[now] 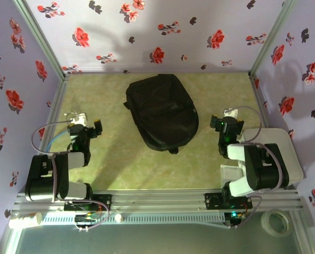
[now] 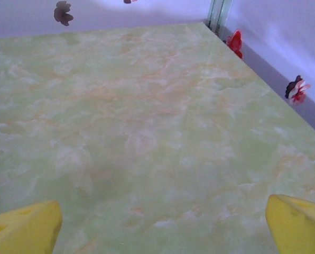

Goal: Pack books, pencil case, and school supplies into a backpack

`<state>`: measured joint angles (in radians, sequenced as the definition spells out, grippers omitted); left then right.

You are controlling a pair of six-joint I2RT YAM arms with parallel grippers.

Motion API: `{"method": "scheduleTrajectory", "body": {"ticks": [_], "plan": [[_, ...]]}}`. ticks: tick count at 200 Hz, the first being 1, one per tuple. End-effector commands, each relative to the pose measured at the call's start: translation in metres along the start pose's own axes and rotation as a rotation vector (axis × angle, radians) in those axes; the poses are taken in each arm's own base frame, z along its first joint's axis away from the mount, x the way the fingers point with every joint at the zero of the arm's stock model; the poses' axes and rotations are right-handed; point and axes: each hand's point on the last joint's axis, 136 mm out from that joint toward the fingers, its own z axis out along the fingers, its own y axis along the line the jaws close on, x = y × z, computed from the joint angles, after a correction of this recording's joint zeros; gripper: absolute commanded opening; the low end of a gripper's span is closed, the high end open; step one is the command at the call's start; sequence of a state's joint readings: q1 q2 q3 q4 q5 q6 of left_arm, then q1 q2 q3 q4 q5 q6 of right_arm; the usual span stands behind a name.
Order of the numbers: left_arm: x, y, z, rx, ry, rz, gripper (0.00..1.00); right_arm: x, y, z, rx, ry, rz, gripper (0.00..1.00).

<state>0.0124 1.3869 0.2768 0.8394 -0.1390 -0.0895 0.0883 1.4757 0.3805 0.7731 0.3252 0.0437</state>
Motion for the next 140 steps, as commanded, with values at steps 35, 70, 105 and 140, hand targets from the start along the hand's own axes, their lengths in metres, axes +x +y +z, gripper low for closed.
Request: {"method": "scheduleTrajectory", "body": {"ticks": [35,70,105,140], "plan": [[-0.014,-0.008,0.019,0.037,-0.073,0.029,1.0,-0.002,-0.004,0.009,-0.022,-0.057,0.073,0.99],[-0.012,0.003,0.027,-0.032,-0.032,0.006,1.0,-0.001,-0.006,0.013,-0.007,-0.036,0.081,0.99],[-0.013,0.001,0.025,-0.026,-0.049,0.013,1.0,0.0,-0.008,0.013,-0.008,-0.03,0.088,0.99],[-0.012,0.0,0.024,-0.025,-0.051,0.022,1.0,0.0,-0.008,0.014,-0.009,-0.029,0.088,0.99]]}}
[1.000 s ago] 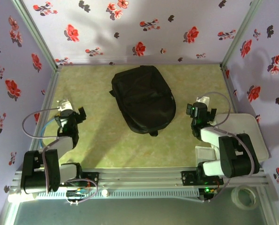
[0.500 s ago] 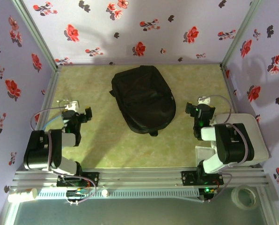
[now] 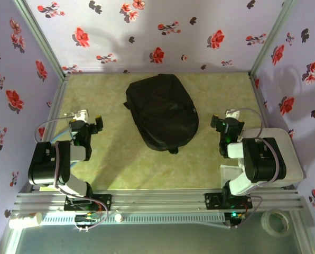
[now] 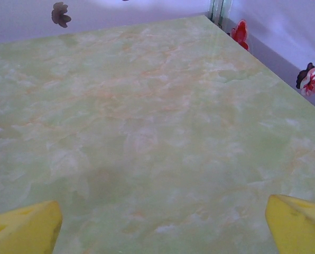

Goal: Pack books, pencil case, and school supplies into a backpack

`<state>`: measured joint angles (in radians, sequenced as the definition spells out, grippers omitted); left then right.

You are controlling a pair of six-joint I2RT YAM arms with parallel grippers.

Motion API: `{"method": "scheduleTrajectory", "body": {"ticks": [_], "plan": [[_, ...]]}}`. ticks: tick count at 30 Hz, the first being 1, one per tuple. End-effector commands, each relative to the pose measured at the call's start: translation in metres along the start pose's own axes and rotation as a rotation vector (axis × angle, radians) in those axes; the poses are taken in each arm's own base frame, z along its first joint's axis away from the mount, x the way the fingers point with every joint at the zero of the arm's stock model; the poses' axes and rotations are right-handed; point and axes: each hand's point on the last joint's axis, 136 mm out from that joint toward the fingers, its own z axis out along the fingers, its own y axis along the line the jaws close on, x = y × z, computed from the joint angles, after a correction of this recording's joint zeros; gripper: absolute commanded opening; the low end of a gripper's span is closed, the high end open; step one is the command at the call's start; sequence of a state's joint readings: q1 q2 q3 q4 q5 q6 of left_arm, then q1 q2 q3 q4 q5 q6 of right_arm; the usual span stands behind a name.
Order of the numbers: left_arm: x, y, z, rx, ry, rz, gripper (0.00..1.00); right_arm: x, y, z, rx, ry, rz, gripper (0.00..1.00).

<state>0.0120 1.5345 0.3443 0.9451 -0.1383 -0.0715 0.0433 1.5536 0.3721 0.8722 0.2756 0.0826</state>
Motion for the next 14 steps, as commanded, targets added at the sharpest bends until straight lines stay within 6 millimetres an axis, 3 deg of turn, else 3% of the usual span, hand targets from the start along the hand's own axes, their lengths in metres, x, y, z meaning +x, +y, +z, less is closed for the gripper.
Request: {"method": "scheduleTrajectory", "body": {"ticks": [1,14], "plan": [[-0.0059,0.0041,0.0003,-0.03,-0.027,0.007,1.0,-0.0072,-0.0009,0.0027,0.0,-0.023,0.028,0.99],[-0.0058,0.008,0.0041,-0.068,-0.008,0.007,1.0,-0.0077,-0.0008,0.0024,-0.001,-0.024,0.028,0.99]]}}
